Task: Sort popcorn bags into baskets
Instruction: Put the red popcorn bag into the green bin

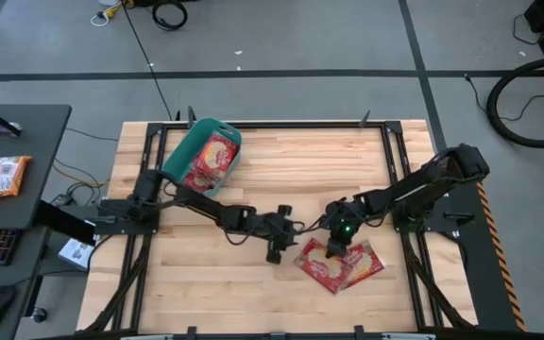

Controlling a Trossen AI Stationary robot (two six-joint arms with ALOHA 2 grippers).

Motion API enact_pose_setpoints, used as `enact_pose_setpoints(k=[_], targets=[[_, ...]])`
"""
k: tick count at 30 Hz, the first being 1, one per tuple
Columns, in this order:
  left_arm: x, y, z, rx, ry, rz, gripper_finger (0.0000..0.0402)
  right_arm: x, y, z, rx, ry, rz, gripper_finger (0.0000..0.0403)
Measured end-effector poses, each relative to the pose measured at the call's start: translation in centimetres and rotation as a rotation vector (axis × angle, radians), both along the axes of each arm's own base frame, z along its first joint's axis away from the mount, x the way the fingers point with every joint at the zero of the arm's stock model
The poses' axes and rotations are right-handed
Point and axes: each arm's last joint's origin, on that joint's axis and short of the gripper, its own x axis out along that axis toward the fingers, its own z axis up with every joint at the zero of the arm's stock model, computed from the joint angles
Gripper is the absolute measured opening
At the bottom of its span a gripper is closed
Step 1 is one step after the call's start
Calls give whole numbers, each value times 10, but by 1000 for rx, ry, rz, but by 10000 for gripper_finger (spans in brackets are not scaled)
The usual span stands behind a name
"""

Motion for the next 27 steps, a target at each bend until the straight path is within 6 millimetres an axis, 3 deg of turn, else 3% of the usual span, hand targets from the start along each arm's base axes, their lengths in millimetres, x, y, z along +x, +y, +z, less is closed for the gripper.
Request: enact_pose_setpoints(k=[4,9,21,27], targets=[[-20,6,12,8,-56,9,141,3,-7,6,-15,-54,-32,32],[-43,8,19,171,-76,5,141,10,-19,14,40,-141,-52,31],[-53,-30,39,749,-185,-66,141,7,-57,29,129,-232,-58,29],[-56,-43,44,899,-216,-81,141,1,-73,41,140,-306,-57,26]])
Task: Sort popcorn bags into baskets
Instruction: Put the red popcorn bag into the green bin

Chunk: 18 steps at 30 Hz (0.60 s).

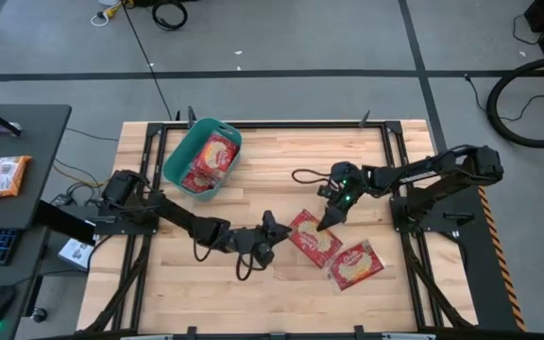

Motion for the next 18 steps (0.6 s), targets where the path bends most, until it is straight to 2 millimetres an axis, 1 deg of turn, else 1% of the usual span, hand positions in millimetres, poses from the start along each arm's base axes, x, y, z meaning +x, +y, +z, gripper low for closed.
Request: enact_pose_setpoints(k=[5,9,18], targets=[[-1,-2,2,88,0,31,141,-6,-10,6,20,-14,-11,28],[0,-2,3,123,-6,17,141,-8,-16,10,10,-37,-36,27],[1,-1,6,242,1,-20,141,-8,-20,17,20,-94,-39,28]])
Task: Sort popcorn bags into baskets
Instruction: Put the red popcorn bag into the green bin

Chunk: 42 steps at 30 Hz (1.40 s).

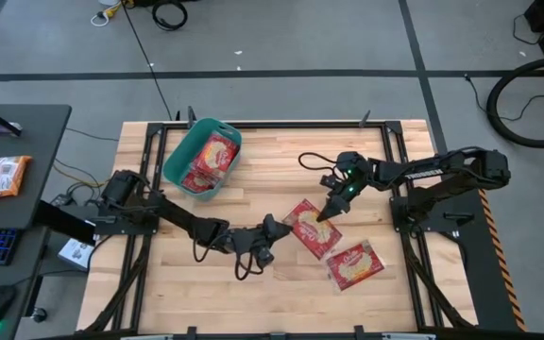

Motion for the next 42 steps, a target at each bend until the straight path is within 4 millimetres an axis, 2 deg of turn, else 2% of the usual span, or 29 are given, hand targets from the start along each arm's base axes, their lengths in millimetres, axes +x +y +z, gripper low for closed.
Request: enact_pose_setpoints(k=[15,19,25,29,42], targets=[[8,18,3,65,-6,-78,132,9,12,9,-1,-54,-57,31],[9,18,6,59,-33,-86,108,10,13,9,-2,-50,-63,31],[10,21,6,58,-32,-85,49,10,13,9,9,-41,-71,38],[10,21,6,47,-34,-82,29,10,12,9,1,-48,-79,57],[9,19,8,49,-57,-43,30,1,-15,10,27,-84,-50,147]])
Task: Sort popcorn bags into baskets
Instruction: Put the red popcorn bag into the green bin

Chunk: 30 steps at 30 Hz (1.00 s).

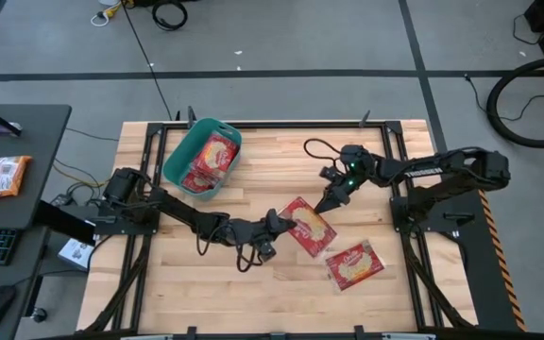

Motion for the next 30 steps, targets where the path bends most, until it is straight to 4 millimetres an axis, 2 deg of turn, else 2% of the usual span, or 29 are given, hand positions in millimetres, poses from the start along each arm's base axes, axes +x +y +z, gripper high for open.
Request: enact_pose_setpoints(k=[6,12,15,18,24,30], targets=[[-6,4,3,12,-11,105,32,-17,-20,-6,-23,54,-46,154],[-30,10,24,-32,-69,173,32,-34,-35,0,-142,62,-183,154],[-44,19,33,-38,-97,273,32,-40,-38,8,-248,59,-304,154],[-56,30,40,-45,-126,432,33,-44,-38,17,-333,43,-391,154],[-72,48,46,-98,-186,797,34,-51,-32,33,-448,-34,-457,154],[-78,61,40,-156,-216,918,34,-55,-29,41,-472,-78,-466,154]])
